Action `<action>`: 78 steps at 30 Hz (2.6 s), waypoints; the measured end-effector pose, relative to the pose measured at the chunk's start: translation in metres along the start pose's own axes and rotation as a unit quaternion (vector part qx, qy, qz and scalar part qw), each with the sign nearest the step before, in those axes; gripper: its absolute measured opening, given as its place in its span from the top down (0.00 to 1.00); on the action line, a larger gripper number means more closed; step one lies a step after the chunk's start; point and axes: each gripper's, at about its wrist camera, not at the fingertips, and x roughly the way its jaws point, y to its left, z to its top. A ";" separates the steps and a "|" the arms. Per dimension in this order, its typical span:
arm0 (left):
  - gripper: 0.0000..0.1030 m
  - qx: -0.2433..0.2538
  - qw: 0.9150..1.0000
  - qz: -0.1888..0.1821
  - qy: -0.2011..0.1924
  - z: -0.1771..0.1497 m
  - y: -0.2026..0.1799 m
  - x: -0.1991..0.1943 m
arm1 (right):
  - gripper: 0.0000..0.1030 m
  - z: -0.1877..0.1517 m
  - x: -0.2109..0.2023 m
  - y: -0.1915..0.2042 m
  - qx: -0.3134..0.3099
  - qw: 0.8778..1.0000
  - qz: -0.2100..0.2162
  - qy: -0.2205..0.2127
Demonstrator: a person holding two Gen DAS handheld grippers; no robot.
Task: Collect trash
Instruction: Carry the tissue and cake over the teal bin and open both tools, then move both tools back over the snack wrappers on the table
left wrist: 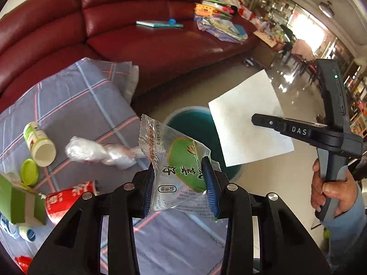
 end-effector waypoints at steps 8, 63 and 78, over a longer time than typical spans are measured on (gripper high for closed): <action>0.62 0.022 0.999 -0.001 0.034 0.022 -0.023 0.052 | 0.68 0.005 0.051 -0.033 0.027 0.998 0.011 0.052; 0.04 -0.068 0.994 0.085 0.021 -0.067 0.046 -0.034 | 0.13 -0.040 0.011 0.065 -0.017 0.997 0.015 0.071; 0.04 -0.183 0.972 0.145 -0.014 -0.161 0.134 -0.127 | 0.13 -0.092 0.008 0.190 -0.147 0.983 0.054 0.091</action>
